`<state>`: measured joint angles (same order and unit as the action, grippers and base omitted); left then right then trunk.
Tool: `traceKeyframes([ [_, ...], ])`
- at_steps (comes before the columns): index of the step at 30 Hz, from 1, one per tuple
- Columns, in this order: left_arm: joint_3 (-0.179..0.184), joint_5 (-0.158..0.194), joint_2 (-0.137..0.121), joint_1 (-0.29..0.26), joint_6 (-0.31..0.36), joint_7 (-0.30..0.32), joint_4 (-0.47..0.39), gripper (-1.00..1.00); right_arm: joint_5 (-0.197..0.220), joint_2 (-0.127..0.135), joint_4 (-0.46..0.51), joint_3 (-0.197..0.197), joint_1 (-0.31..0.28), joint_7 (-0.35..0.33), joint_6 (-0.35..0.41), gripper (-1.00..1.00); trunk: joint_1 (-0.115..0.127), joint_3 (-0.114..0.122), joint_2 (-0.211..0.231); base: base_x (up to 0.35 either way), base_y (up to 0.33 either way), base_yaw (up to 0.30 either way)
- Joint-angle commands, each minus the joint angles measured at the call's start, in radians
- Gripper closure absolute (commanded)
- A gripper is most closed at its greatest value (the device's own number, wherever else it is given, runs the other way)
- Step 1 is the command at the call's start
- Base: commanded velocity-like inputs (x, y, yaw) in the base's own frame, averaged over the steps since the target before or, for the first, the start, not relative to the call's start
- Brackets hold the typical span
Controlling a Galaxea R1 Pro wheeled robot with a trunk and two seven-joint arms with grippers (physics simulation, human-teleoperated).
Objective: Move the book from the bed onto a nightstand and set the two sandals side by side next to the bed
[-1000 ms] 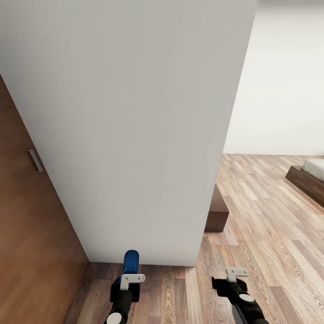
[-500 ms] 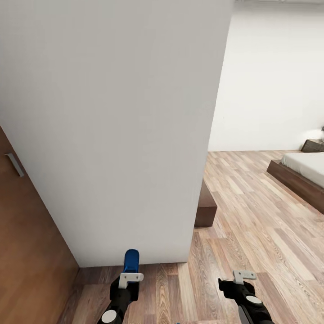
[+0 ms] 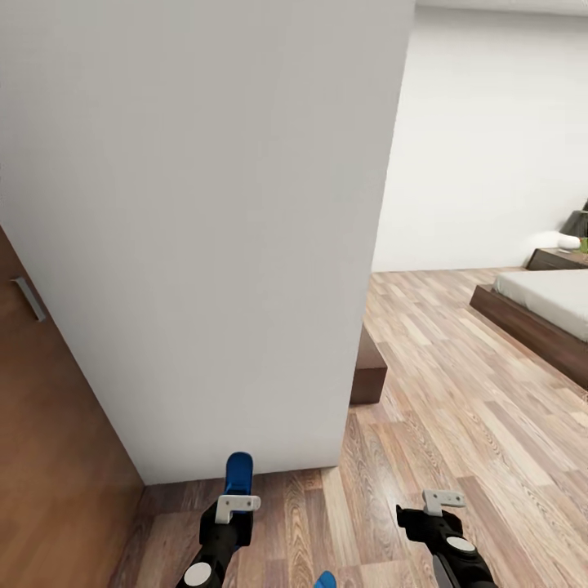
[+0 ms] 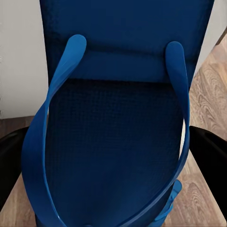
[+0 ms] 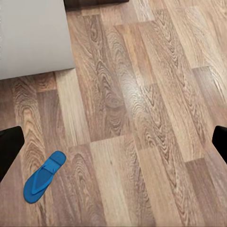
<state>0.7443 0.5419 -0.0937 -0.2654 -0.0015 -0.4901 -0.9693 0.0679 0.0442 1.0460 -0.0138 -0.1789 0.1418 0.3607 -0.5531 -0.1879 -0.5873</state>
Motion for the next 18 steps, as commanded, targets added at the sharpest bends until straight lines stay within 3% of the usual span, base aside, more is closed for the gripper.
traceKeyframes([
  [1,0.005,0.007,-0.001,-0.001,0.000,-0.009,-0.002,1.00,0.007,0.000,0.002,0.001,-0.001,0.006,0.004,-1.00,0.000,-0.002,-0.002,-0.012,0.152,-0.082],
  [12,0.007,0.005,0.000,-0.001,-0.002,-0.009,-0.002,1.00,0.007,0.000,0.002,0.000,-0.001,0.005,-0.005,-1.00,0.000,-0.002,-0.002,0.009,0.060,-0.224],
  [18,0.007,0.002,0.000,-0.001,-0.003,-0.011,-0.002,1.00,0.007,0.000,0.002,0.000,-0.001,0.005,-0.006,-1.00,0.000,-0.002,-0.002,0.059,0.066,-0.023],
])
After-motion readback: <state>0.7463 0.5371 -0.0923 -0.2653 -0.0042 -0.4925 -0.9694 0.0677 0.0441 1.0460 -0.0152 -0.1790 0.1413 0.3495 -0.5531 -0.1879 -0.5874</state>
